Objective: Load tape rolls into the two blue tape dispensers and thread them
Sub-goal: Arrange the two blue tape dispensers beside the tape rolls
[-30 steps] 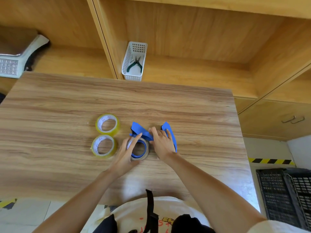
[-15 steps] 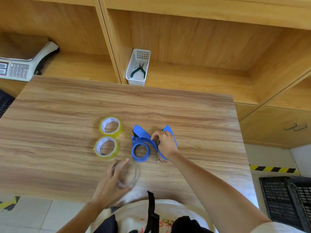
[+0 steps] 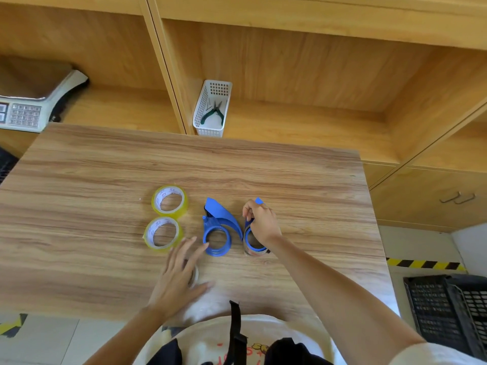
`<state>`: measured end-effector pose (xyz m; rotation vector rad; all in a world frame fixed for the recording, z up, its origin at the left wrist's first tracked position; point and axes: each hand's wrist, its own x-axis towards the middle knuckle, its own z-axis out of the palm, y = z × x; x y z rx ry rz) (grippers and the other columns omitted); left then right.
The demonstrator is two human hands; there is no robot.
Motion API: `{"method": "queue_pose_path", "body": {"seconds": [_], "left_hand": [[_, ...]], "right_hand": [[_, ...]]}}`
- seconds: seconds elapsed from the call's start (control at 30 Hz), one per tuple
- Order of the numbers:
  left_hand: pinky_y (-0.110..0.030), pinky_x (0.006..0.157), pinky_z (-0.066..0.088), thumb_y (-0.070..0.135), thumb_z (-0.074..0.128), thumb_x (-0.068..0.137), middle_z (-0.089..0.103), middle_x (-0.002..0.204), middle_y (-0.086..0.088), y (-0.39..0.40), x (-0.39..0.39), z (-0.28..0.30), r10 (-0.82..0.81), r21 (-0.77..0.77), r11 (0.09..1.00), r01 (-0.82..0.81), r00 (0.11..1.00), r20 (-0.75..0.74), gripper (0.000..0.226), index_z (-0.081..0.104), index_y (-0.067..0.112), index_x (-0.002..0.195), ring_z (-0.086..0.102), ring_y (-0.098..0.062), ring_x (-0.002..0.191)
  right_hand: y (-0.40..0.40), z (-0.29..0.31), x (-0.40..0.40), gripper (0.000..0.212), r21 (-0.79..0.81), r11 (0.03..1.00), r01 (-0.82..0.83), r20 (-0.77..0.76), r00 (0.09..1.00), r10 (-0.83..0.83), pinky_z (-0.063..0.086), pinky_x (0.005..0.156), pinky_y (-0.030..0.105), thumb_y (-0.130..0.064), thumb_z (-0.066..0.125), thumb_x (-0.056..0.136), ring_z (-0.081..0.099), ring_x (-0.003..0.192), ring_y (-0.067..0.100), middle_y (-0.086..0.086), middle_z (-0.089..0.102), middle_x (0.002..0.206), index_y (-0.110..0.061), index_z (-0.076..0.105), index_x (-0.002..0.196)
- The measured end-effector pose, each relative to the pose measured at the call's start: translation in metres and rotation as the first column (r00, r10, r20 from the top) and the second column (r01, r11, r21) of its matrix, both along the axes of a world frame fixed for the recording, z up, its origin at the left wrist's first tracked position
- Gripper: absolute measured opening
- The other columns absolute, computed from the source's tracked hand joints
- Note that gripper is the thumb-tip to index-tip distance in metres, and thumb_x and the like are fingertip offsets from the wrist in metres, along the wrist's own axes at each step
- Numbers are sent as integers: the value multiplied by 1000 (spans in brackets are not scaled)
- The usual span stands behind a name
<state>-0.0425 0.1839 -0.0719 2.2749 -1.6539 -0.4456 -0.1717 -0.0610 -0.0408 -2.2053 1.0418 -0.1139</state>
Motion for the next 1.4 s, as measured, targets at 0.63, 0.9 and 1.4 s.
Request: {"method": "queue_pose_path", "body": {"seconds": [0.63,0.9,1.4], "left_hand": [[-51,118,16,68,70,60,71,106,-5,-165,-66,-9,-195,153,976,158,943,268,105,46,6,141,59,-25,122],[-52,122,-5,55,62,80,53,135,-3,-164,-61,11,-260,187,955,231,955,145,96,17,12,153,44,-22,134],[-35,121,17,38,71,76,46,141,0,-142,-40,26,-295,-16,955,295,947,-131,96,16,26,153,37,-23,138]], "right_hand": [[-11,-14,-55,61,52,996,-69,-196,977,78,49,92,46,-14,48,99,48,124,30,2,37,142,-35,24,151],[-13,-10,-55,63,-2,994,-110,-292,951,105,54,79,46,-14,44,100,48,125,28,-2,32,147,-41,18,150],[-13,14,-64,62,27,997,-75,-369,926,79,47,82,42,-29,41,102,52,119,29,-1,46,137,-50,8,150]]}}
